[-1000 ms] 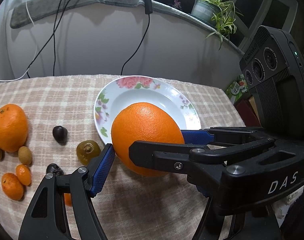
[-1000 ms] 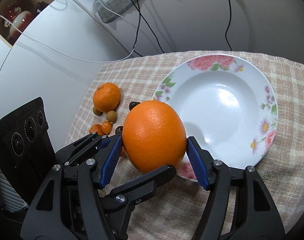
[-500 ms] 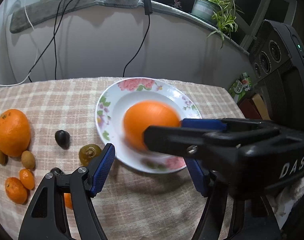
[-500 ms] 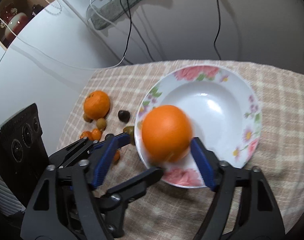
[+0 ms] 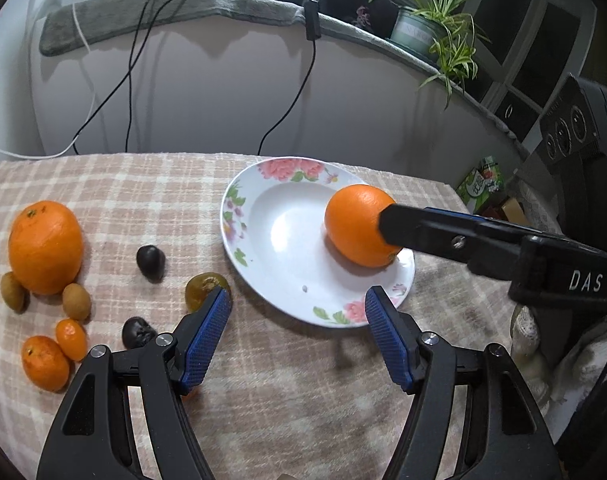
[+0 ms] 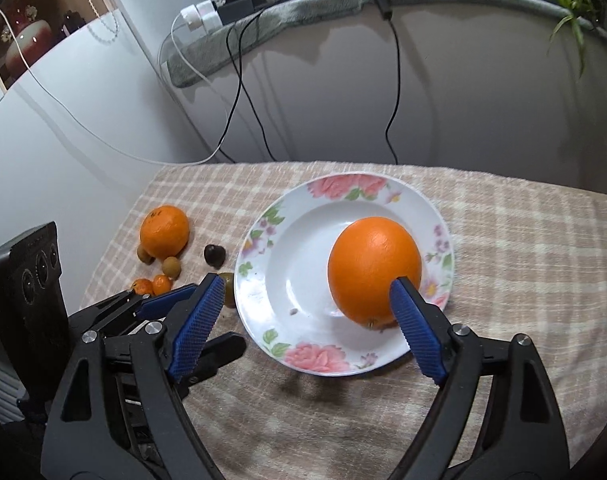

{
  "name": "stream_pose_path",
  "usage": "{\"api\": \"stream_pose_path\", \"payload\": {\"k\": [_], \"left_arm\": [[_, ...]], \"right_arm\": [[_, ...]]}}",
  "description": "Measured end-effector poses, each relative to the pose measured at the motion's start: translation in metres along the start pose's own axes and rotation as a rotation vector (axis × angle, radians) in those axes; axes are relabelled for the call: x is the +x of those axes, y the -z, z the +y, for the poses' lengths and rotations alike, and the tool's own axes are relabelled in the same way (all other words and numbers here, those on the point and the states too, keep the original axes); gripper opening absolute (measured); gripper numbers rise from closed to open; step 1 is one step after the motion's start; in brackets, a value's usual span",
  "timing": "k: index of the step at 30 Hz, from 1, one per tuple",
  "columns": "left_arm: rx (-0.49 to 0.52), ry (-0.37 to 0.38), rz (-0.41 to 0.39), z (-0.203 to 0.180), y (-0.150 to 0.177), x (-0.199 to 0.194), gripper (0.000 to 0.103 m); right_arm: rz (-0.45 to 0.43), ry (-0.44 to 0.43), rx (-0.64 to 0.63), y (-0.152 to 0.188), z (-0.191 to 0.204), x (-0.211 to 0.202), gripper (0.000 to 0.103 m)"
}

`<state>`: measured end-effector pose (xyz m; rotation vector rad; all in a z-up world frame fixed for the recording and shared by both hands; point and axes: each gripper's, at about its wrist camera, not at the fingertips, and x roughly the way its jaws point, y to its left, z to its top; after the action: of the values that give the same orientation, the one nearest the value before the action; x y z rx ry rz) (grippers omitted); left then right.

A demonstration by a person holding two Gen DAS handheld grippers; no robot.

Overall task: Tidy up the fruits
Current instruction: 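Move the left gripper to a small mandarin and close on it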

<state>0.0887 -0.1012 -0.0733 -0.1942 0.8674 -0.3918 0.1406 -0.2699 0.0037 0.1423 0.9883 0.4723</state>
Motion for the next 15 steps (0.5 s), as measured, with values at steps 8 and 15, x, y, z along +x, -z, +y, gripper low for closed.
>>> {"api": "stream_pose_path", "payload": {"k": [8, 15], "left_arm": [[-0.006, -0.045, -0.017, 0.013, 0.010, -0.019, 0.069], [-0.027, -0.112, -0.042, 0.033, 0.022, -0.041, 0.069]], "right_arm": [[-0.075, 0.014, -0.030, 0.008, 0.014, -0.015, 0.087], [-0.114, -0.002, -0.108, 0.019, 0.043, -0.019, 0.087]]}}
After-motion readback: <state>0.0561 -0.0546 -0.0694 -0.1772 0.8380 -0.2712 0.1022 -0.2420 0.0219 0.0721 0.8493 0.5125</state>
